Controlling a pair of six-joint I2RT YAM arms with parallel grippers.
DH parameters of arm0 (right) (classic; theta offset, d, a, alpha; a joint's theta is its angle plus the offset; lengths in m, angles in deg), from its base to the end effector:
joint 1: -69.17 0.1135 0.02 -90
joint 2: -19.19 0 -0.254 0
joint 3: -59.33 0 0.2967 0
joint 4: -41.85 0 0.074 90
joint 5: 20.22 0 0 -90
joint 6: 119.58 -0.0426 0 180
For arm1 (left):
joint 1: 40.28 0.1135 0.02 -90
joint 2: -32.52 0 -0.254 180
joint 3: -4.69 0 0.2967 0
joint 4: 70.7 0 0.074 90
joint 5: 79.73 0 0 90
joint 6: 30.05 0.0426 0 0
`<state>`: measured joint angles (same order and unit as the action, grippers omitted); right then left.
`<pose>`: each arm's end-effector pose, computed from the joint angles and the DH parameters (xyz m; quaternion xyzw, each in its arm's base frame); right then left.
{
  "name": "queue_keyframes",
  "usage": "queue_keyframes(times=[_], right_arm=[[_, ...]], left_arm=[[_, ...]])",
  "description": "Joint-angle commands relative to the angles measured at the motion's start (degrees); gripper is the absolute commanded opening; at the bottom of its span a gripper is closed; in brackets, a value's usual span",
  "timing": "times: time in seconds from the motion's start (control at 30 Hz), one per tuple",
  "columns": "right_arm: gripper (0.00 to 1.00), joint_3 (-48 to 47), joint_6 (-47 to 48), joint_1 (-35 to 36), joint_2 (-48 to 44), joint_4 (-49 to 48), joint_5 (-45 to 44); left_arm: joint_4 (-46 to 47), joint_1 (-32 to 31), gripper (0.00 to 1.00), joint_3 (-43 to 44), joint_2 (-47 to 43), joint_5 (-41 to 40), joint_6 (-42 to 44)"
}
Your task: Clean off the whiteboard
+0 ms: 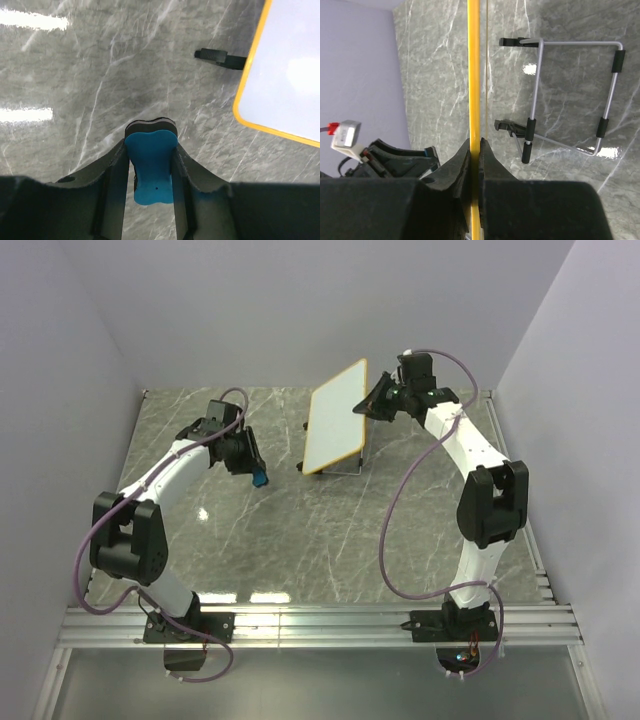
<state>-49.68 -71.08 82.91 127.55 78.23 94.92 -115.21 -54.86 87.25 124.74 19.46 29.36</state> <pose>0.4698 0.1335 0.2922 0.1120 0.8671 0.3780 0.3046 0.3760 -0.1048 0.2234 -0.1077 0.9426 -0.1881 0.2538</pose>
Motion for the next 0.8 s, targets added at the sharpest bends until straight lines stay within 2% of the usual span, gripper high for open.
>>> queue_keyframes(times=[0.0, 0.57, 0.67, 0.73, 0.77], right_arm=[[0.00, 0.56, -0.87, 0.41, -3.42, -5.29, 1.58], [0.00, 3.64, 0.98, 0.76, -1.66, -4.93, -0.63], [0.14, 4.96, 1.24, 0.68, -2.10, -4.85, -0.62], [0.31, 5.14, 2.20, 0.76, -2.45, -4.15, -0.62], [0.35, 5.32, 2.56, 0.68, -2.53, -3.88, -0.71]], left_arm=[[-0.29, 0.18, 0.00, 3.11, 0.23, 0.57, 1.50], [-2.05, 2.02, 0.00, 1.71, -0.12, -0.66, 2.37], [-1.09, 2.63, 0.00, 0.13, 0.94, -1.37, 2.55], [-0.39, 2.81, 0.00, -0.49, 2.25, -1.98, 2.99], [-0.03, 2.90, 0.00, -1.19, 2.61, -2.59, 3.25]])
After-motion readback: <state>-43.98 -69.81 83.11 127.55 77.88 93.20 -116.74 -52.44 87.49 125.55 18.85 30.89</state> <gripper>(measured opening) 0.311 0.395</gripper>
